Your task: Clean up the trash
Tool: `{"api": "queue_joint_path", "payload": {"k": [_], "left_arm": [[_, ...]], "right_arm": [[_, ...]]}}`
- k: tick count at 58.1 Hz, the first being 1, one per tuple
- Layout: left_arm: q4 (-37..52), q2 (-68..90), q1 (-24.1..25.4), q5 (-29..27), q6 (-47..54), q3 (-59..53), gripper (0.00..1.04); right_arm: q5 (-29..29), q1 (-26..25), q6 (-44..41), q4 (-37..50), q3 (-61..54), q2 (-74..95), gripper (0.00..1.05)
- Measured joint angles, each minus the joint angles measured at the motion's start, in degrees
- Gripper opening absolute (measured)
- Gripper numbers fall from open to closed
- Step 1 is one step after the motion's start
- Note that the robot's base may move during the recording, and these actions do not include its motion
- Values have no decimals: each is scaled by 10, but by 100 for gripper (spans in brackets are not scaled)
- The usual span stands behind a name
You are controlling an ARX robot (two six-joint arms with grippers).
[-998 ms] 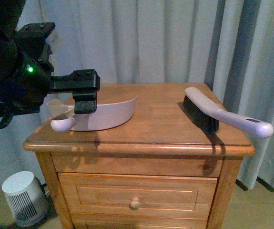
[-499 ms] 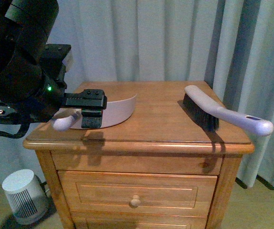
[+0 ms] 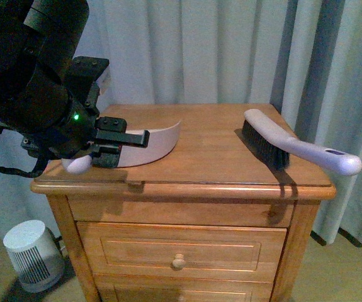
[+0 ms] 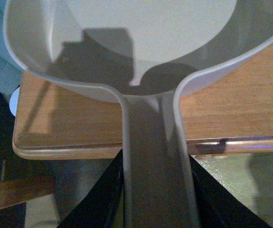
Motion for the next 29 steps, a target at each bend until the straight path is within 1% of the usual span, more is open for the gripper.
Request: {"api": "queue_joint_path", "payload": {"k": [10,15,20,29], "left_arm": [[5,-9,1,15,5,-2,29],[31,-26,0,26,9,-14,29],[78,-55,-2,37,17,-38,29],[236,-138,-6,66,51,-116,29]], "right_arm": [[0,0,0,0,0,0,97],[0,0,0,0,0,0,97],[0,0,0,0,0,0,97],[0,0,0,0,0,0,97]]}}
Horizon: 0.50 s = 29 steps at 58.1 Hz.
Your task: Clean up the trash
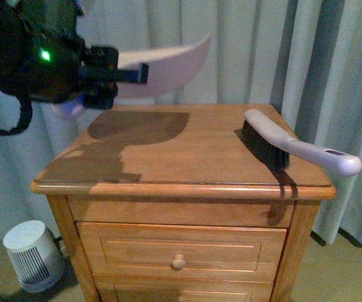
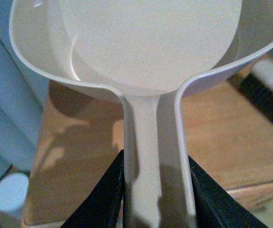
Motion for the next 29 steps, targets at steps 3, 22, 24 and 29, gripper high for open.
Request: {"api": "queue_joint_path", "payload": {"k": [3,22,24,29], "left_arm": [[53,-33,-2,0,15,-31,29],[265,-285,9,27,70,-252,29],[266,-311,12,32,69,-269,29],[266,-386,19,37,71,-317,29]], "right_arm": [[0,0,0,0,0,0,97],[0,0,0,0,0,0,97],[0,0,0,0,0,0,97],[0,0,0,0,0,0,97]]}}
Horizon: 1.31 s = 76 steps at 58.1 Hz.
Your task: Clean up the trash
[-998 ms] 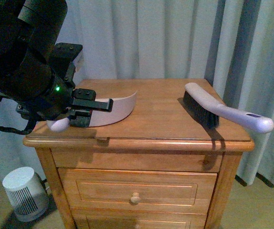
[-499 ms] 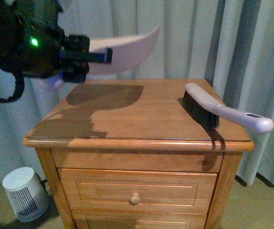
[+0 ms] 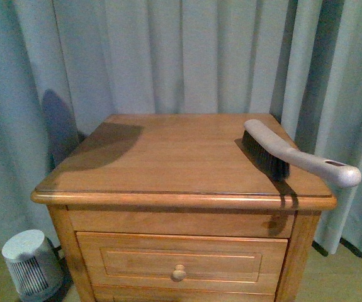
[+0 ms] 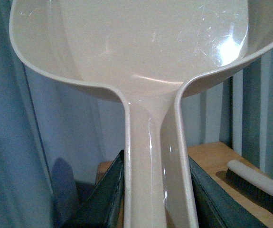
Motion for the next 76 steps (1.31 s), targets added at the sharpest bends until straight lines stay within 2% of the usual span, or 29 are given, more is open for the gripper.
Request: {"api": "queue_joint_path", "payload": {"k": [12,21,28,31,33,36,40,44,50,56,63,76], "left_arm": [[-80,-200,32,33,-22,-88,29],[-179,-344,93,58,-71,-128,29],[-196,-395,136,73,-105,-149,29],[-197,-398,144,73,-114,-152,29],[-199,-398,145,73,-119,-155,29],[-199,-398,145,75,-123,-156,29],[-199,-399,145,82,-125,-156,29],[-199,-399,146,78,-127,-156,29],[-199,-399,146,79,-127,-156,29],[-199,-399,146,79,-128,-156,29],[-199,-399,146,79,-128,-156,29],[-199,-399,146,79,-129,-156,29]], "right_arm": [[0,0,0,0,0,0,97],[0,0,0,0,0,0,97],[0,0,0,0,0,0,97],[39,12,-17,-21,6,12,97],[87,37,-34,-28,17,44,97],[109,61,-45,-5,34,103,97],[109,97,-47,58,98,237,97],[103,127,-39,71,186,355,97],[91,164,-6,24,296,479,97],[88,207,54,-61,454,632,97],[87,216,111,-156,591,774,97],[63,215,128,-183,655,906,97]]}}
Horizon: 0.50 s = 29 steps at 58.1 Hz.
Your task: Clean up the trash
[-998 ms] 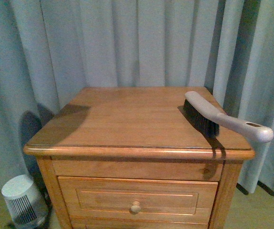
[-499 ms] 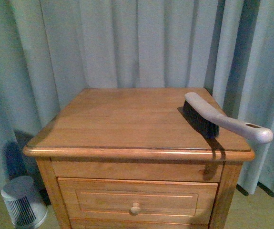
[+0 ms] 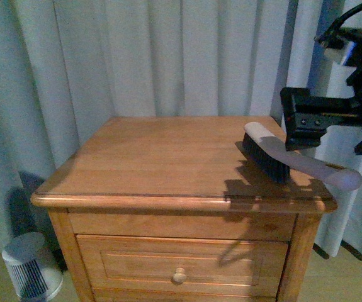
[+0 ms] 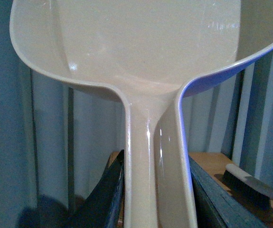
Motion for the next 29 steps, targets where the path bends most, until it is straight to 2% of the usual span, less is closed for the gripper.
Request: {"api": "queue_joint_path", "payload": {"k": [29], "left_arm": [[0,0,0,0,0,0,29]], "right_arm": [[-14,-3,40,12,52,114,97]]}}
